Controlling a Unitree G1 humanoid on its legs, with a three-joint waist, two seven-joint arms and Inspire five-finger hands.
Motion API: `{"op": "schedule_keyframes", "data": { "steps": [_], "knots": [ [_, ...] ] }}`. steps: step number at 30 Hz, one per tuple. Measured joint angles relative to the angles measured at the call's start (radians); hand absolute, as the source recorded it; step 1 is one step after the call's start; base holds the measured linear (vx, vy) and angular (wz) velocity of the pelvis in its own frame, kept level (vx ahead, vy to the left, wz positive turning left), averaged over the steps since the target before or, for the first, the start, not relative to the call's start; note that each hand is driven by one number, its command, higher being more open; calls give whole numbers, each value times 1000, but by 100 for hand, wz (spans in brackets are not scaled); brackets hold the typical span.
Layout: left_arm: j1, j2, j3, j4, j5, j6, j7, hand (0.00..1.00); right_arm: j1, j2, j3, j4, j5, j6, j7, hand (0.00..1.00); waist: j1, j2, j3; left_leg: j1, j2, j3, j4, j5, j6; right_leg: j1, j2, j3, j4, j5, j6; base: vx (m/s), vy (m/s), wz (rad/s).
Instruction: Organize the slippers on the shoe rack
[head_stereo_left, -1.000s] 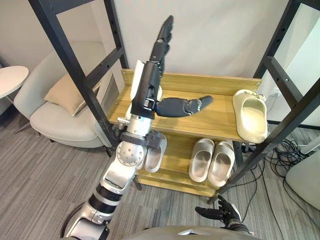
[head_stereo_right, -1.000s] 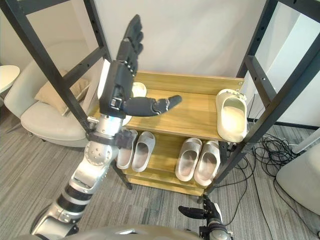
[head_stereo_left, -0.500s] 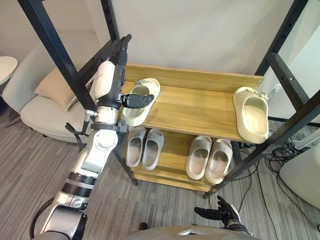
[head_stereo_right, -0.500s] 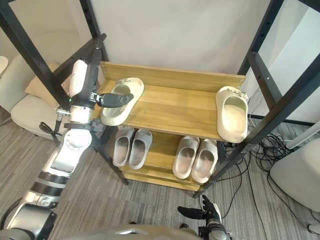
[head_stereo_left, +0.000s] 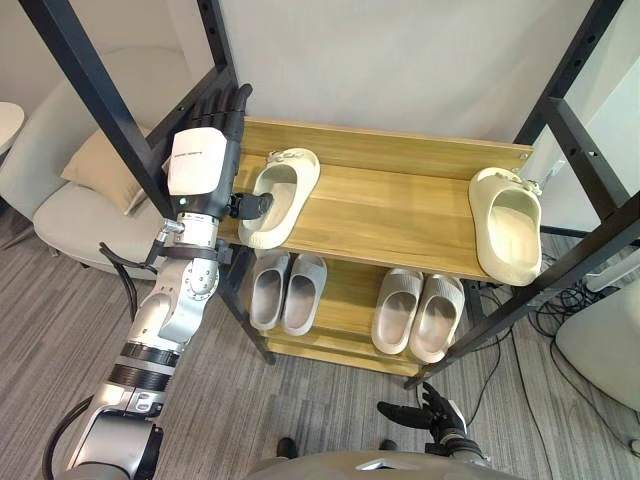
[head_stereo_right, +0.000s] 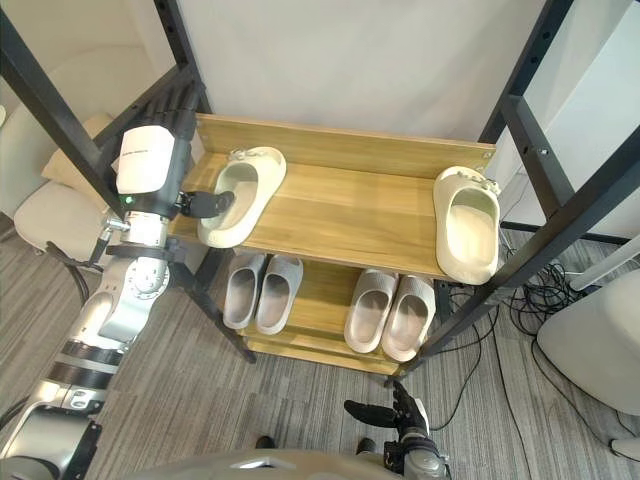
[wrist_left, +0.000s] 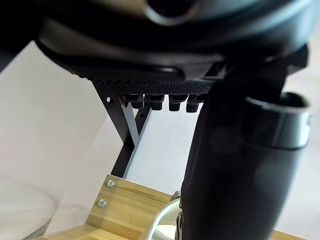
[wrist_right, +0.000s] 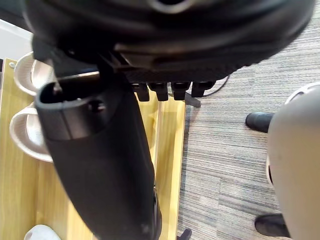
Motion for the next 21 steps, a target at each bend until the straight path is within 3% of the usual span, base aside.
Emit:
{"op": "schedule_keyframes", "data": {
  "steps": [14,21],
  "knots": [
    [-47,-18,1,40,43,39,47,100,-16,9,-1,10,0,0,-20,100,-2,7,16,-20,1,24,0,-2,-1,-34,-1,25,-3,8,-1,-27,7,-5],
    [-86,-28,-1,58,43,46,47,100,-24,11,-9,10,1,0,-22,100,-24,11,20,-31,1,34,0,-3,-1,-52,0,36,-1,10,-1,-9,5,-4]
  ]
}}
